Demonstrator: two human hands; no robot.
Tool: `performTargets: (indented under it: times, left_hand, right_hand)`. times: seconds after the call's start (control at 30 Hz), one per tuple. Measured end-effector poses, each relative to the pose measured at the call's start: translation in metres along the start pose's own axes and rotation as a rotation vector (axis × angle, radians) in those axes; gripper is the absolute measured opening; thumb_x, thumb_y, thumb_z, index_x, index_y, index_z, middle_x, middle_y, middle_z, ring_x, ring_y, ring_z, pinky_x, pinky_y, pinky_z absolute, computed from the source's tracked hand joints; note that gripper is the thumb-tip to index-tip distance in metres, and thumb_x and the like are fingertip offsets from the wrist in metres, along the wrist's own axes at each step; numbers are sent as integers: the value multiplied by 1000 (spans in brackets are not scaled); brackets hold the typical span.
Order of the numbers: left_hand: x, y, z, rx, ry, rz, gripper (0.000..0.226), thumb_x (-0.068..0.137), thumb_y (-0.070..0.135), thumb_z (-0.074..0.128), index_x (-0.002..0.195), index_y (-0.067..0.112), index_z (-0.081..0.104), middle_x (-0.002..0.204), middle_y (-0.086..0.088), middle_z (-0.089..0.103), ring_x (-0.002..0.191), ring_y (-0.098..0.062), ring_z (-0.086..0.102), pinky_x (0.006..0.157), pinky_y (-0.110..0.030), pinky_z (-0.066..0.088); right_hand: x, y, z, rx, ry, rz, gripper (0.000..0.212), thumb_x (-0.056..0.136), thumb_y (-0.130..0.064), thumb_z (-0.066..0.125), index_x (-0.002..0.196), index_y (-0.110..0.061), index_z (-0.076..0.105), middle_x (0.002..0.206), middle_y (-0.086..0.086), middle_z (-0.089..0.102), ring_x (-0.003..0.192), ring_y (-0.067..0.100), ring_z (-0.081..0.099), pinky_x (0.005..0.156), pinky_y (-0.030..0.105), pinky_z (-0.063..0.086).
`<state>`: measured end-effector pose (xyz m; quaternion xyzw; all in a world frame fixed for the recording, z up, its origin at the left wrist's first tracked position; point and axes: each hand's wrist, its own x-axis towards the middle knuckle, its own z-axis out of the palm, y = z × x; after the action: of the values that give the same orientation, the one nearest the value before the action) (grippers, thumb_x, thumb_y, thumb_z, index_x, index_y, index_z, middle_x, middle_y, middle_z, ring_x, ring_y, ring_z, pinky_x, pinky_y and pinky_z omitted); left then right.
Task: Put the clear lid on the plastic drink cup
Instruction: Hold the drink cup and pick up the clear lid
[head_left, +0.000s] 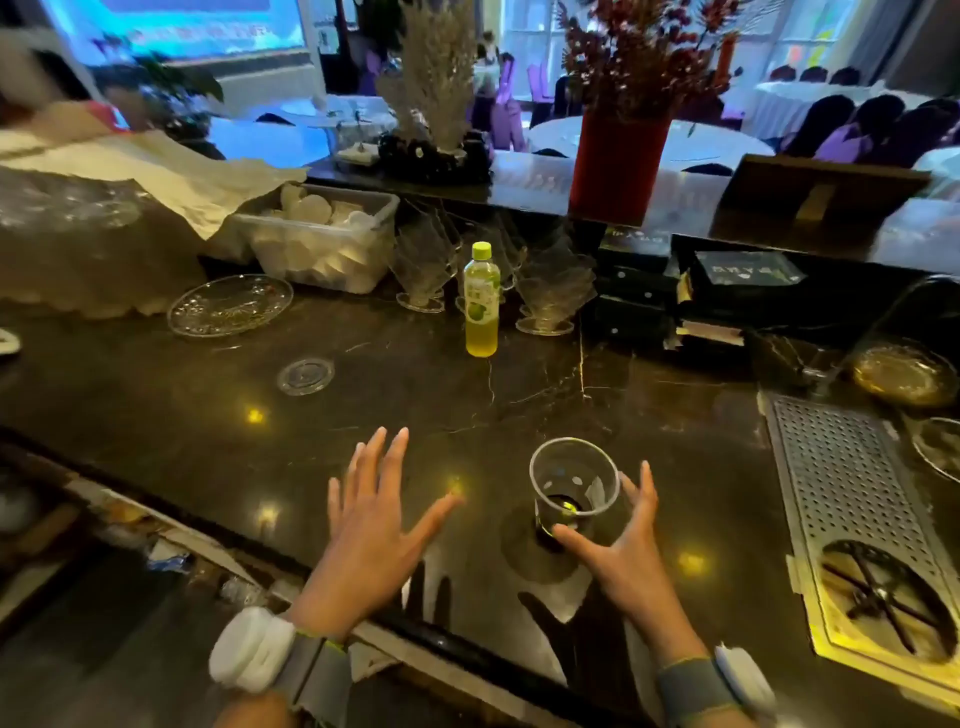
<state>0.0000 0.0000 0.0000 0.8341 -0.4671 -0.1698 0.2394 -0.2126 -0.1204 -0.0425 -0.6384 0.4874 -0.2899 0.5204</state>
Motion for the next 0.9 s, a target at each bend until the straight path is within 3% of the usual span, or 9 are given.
performTargets:
  times: [0.1,0.2,0.3,0.5,0.6,0.7,0.9]
  left_hand:
    - [-6,5,7,19,39,-69,79,82,62,36,145,32,-2,158,5,-2,145,-16,-7,119,-48,-3]
    - [-17,1,9,0,95,-148,74,86,56,39,145,33,0,157,6,1,145,-14,-5,117,-45,-6]
    - [-16,-10,9,-4,124,-191,74,86,57,39,145,34,1,157,7,1,145,-13,-4,116,-43,-7]
    - [-1,-28,-3,-15,155,-243,72,86,57,38,145,34,3,157,10,2,145,-11,-6,118,-41,-7]
    - [20,-48,-10,-8,152,-231,70,86,55,43,144,32,12,153,6,13,144,-13,6,119,-44,-2]
    - [58,-81,-20,29,132,-220,68,84,53,47,142,28,20,147,2,22,141,-18,17,118,-43,4]
    - [142,-150,-50,151,91,-181,64,86,47,49,140,22,26,141,-4,31,137,-22,26,117,-43,12]
  right_hand:
    - [19,9,2,78,-44,-28,117,66,-13,84,150,-26,3,152,6,32,130,11,32,102,27,24]
    - [38,12,16,87,-100,-81,98,65,-9,85,141,-26,25,136,3,45,130,20,42,101,29,31]
    - [49,7,25,123,-137,-103,86,65,-12,85,133,-28,35,124,-5,49,119,15,48,98,31,37]
    - [65,-14,59,146,-281,-165,83,63,-16,86,127,-36,36,121,-13,52,106,-7,50,92,23,40]
    - [77,-20,84,140,-328,-185,85,64,-16,86,130,-34,36,126,-9,52,114,-3,50,86,13,38]
    - [91,-27,117,116,-345,-198,89,61,-20,88,132,-33,36,128,-9,52,121,6,49,94,20,38]
    - [114,-44,178,125,-315,-166,93,56,-29,90,131,-40,36,128,-14,52,120,3,50,98,27,40]
